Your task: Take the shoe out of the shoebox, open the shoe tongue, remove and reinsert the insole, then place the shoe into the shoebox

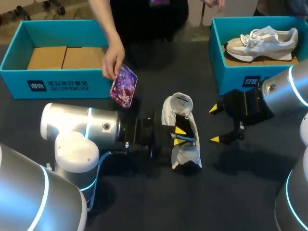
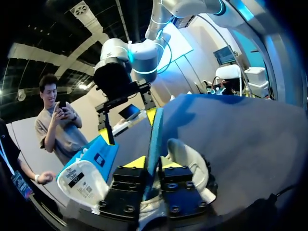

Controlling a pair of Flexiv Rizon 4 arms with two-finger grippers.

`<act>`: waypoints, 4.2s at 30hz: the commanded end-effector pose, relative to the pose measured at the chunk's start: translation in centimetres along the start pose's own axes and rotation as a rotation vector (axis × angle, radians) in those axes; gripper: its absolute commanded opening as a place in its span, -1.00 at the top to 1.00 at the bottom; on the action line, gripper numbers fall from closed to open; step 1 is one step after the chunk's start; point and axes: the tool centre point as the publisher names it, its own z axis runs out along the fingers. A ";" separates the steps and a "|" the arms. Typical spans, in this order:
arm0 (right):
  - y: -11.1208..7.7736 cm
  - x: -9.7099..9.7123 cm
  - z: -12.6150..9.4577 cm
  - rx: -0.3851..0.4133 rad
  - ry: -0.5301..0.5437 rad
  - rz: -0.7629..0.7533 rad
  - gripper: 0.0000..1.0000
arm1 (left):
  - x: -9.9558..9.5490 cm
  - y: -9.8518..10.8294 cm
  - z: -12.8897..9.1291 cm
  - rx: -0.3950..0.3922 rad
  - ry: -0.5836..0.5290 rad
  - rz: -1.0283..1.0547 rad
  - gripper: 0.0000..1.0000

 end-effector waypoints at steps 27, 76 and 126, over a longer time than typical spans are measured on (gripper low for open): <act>0.0 0.1 0.0 0.001 -0.003 -0.001 -1.00 | -1.9 2.4 1.4 0.015 -0.018 0.126 1.00; 0.0 0.1 0.0 0.001 -0.003 -0.001 -1.00 | 0.9 2.6 0.2 -0.317 0.213 0.042 1.00; 0.0 0.1 0.0 0.001 -0.003 -0.001 -1.00 | 0.4 2.2 0.6 -0.229 0.160 0.059 1.00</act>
